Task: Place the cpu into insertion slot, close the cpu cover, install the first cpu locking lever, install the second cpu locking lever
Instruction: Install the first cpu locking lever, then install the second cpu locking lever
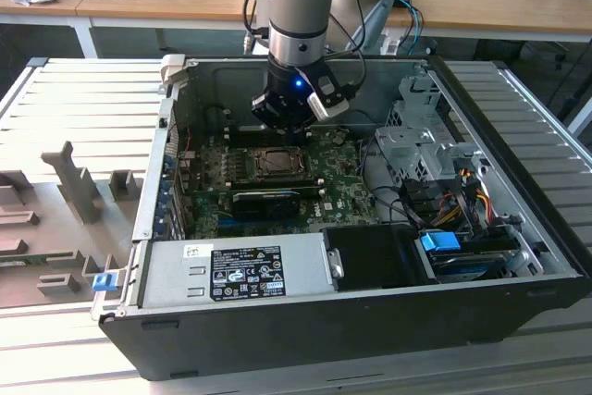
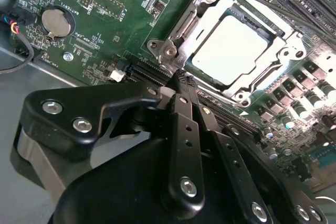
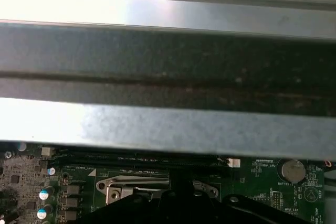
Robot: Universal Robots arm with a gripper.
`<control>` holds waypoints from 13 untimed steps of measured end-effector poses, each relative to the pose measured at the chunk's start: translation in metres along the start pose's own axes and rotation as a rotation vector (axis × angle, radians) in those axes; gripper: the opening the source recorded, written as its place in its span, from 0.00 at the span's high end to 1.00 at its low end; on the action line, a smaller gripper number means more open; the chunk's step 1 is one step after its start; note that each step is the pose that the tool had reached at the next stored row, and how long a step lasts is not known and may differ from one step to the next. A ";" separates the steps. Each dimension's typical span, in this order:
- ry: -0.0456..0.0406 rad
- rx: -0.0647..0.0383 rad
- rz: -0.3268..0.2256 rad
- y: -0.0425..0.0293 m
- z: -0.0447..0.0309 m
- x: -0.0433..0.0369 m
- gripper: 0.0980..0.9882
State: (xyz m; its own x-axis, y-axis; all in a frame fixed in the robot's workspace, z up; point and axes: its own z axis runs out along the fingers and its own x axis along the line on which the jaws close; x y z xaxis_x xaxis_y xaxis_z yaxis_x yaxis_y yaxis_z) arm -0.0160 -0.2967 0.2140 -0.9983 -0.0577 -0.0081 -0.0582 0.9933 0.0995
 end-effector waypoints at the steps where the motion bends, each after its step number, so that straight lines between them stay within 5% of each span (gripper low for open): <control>1: 0.0000 0.000 0.000 -0.0003 0.0000 0.0000 0.99; 13: 0.0000 0.000 0.000 -0.0077 -0.0010 0.0005 0.99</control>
State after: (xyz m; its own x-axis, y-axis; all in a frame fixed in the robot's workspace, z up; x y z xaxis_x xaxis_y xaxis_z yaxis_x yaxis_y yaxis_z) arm -0.0160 -0.3045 0.2142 -0.9983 -0.0578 -0.0081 -0.0583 0.9933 0.0997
